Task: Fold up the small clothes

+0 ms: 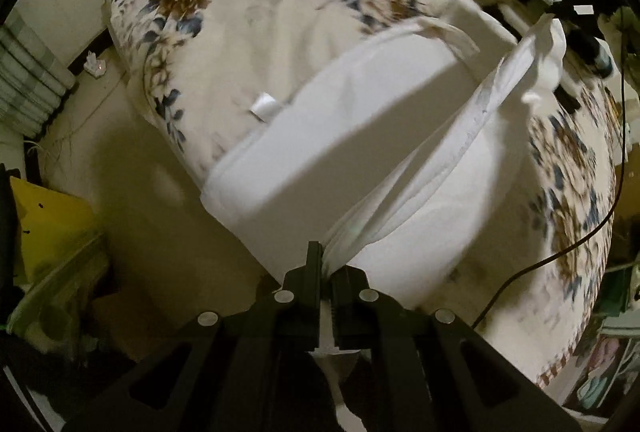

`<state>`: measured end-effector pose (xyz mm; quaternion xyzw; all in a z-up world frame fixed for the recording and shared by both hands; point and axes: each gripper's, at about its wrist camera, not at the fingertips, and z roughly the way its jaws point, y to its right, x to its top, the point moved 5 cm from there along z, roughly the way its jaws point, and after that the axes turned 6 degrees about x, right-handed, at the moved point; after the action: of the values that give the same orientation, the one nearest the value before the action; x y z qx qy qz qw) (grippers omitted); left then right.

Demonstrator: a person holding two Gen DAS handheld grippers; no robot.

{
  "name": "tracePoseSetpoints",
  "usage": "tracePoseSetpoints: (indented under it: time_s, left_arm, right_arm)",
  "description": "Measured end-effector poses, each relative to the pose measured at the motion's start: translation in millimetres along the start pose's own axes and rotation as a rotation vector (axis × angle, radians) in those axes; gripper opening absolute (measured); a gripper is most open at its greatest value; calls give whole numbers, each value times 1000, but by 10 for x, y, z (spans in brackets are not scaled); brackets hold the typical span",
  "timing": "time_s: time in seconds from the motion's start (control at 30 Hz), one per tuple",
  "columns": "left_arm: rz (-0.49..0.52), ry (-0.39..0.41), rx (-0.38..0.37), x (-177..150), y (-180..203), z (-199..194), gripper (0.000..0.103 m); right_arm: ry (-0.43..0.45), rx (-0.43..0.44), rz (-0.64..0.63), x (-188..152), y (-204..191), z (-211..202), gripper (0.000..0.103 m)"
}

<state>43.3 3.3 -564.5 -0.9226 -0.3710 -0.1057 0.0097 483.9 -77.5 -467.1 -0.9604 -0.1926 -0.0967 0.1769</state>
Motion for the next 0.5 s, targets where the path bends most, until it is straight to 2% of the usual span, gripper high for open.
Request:
tracePoseSetpoints:
  time_s: [0.1,0.2,0.47,0.5]
  left_arm:
    - [-35,-36,-38,228,-230,283,2]
    - [-61,-63,-65,391,-406,517,2]
    - [-66,-130,-93,511,-670,1002,4]
    - [-58,-145,-90,501,-705,1054,7]
  right_arm:
    - [-10,-90,-35,176,-355,392,2]
    - [-27,-157,-49,272,-538,736,2]
    - [-83,-276,-32,360,-732,1505,2]
    - [-88,-282,-27,366,-744,1558,2]
